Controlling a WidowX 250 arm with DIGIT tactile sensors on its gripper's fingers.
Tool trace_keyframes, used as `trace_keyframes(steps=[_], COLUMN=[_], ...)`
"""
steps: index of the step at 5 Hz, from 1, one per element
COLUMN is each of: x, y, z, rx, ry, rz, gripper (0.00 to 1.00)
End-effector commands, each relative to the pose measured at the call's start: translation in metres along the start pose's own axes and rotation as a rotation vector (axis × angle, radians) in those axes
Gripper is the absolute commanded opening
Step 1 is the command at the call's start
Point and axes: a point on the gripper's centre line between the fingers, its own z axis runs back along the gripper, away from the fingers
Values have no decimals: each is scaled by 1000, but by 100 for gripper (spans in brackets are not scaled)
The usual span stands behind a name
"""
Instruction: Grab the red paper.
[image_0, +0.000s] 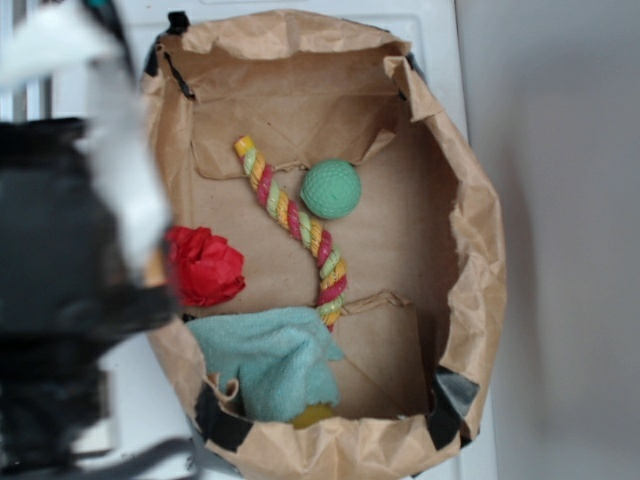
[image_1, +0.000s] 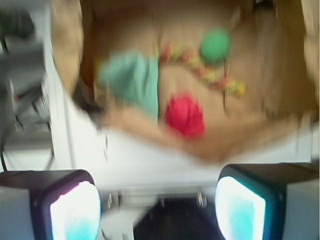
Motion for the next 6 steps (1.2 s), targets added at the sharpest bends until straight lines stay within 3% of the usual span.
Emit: trace_keyframes(steps=[1, 5, 6], x=[55, 55, 47], y=[39, 39, 47], z=[-25, -25, -53], rx=[45, 45, 33], ry=[-35, -35, -47], rz=[43, 43, 32], gripper=[100, 100, 100])
